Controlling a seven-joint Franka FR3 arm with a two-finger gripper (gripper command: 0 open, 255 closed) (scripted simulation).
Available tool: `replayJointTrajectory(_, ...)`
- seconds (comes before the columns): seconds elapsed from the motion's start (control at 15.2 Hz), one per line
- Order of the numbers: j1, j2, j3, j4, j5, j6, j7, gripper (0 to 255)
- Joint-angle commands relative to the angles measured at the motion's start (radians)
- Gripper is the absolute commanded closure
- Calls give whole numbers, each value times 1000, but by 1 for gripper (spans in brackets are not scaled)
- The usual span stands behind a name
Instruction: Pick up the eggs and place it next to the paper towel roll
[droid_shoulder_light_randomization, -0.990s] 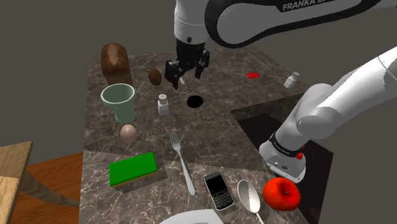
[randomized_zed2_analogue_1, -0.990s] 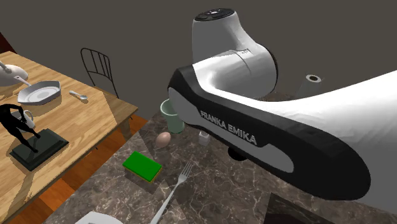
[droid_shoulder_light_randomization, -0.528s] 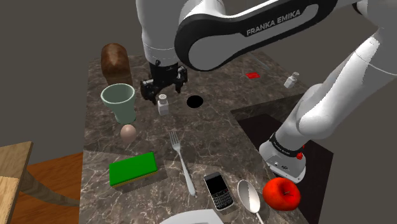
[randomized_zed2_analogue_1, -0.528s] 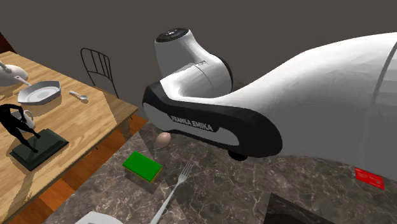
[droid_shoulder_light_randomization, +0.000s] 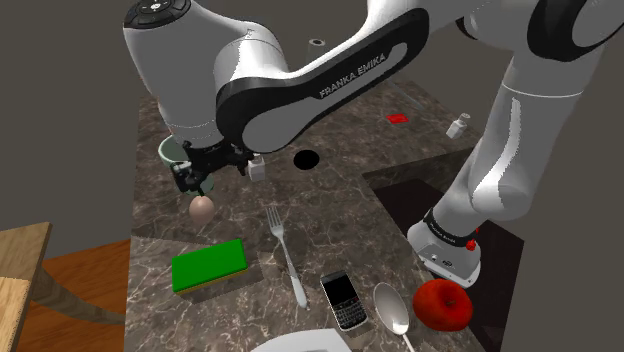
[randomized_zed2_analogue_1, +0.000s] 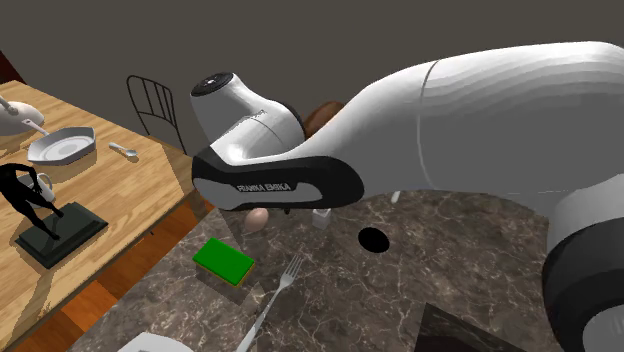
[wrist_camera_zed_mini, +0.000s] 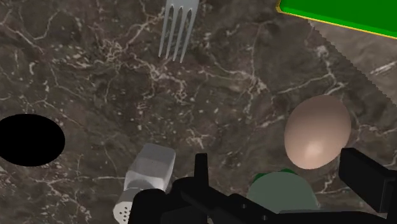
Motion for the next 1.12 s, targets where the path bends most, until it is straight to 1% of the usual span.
replayJointTrajectory(0.0,51,102,-13,93,-66,-27,53,0)
replayJointTrajectory(0.2,136,236,-43,231,-135,-67,105,0)
replayJointTrajectory(0.26,144,247,-47,243,-139,-71,108,0)
replayJointTrajectory(0.73,139,281,-67,192,-170,8,127,0)
replayJointTrajectory(1.06,139,281,-67,192,-170,8,127,0)
